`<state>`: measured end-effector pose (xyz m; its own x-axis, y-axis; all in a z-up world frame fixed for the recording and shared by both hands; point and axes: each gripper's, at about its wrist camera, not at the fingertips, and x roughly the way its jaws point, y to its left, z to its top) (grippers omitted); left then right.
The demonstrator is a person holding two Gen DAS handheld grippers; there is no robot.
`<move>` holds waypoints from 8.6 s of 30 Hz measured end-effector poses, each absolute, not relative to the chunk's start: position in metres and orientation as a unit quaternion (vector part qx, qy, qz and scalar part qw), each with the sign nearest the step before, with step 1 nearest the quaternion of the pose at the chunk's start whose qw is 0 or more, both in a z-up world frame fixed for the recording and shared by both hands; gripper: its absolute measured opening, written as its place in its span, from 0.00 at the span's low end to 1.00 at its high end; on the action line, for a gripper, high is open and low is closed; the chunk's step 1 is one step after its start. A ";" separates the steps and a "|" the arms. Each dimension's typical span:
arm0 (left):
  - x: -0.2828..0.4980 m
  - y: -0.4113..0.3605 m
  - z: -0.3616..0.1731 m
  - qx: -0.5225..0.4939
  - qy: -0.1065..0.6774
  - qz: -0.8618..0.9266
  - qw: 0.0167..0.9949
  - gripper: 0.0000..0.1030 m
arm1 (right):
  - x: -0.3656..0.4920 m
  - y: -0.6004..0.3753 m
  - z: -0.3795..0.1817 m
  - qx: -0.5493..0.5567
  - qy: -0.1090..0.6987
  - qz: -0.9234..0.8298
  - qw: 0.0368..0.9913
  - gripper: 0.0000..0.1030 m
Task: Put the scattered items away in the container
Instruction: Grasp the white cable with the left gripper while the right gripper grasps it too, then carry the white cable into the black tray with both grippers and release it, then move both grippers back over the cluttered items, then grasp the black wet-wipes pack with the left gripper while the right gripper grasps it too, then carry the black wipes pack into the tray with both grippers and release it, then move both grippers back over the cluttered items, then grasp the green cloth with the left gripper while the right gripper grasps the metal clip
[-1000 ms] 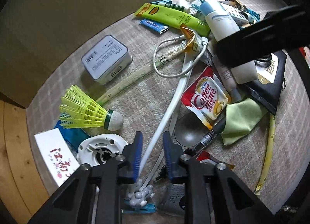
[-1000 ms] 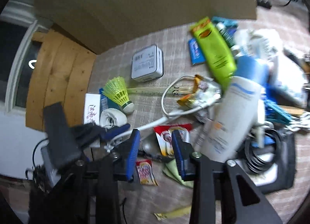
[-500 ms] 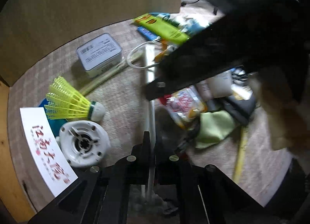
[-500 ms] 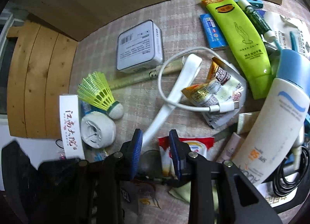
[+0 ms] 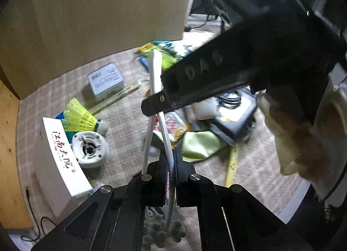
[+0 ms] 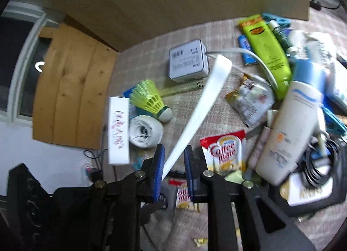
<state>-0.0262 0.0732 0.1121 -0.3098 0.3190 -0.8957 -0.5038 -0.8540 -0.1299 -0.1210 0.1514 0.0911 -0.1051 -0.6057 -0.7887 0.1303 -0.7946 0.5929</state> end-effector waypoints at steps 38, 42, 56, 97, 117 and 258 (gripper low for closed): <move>0.084 0.451 0.144 -0.465 0.165 0.755 0.432 0.52 | 0.051 0.592 0.151 0.505 -0.307 -0.807 0.007 0.13; 0.075 0.455 0.146 -0.457 0.155 0.777 0.403 0.81 | 0.060 0.620 0.166 0.489 -0.272 -0.827 -0.048 0.41; 0.047 0.366 0.137 -0.483 0.101 0.809 0.319 0.62 | 0.046 0.587 0.161 0.479 -0.237 -0.845 0.003 0.42; -0.065 0.130 0.016 -0.610 -0.180 0.765 0.107 0.50 | -0.102 0.372 0.038 0.612 -0.136 -0.750 0.212 0.47; -0.052 0.140 0.025 -0.613 -0.195 0.752 0.144 0.27 | -0.094 0.360 0.033 0.624 -0.177 -0.723 0.238 0.22; -0.035 0.182 0.025 -0.607 -0.020 0.781 0.146 0.38 | -0.064 0.322 0.046 0.574 0.146 -0.766 0.250 0.56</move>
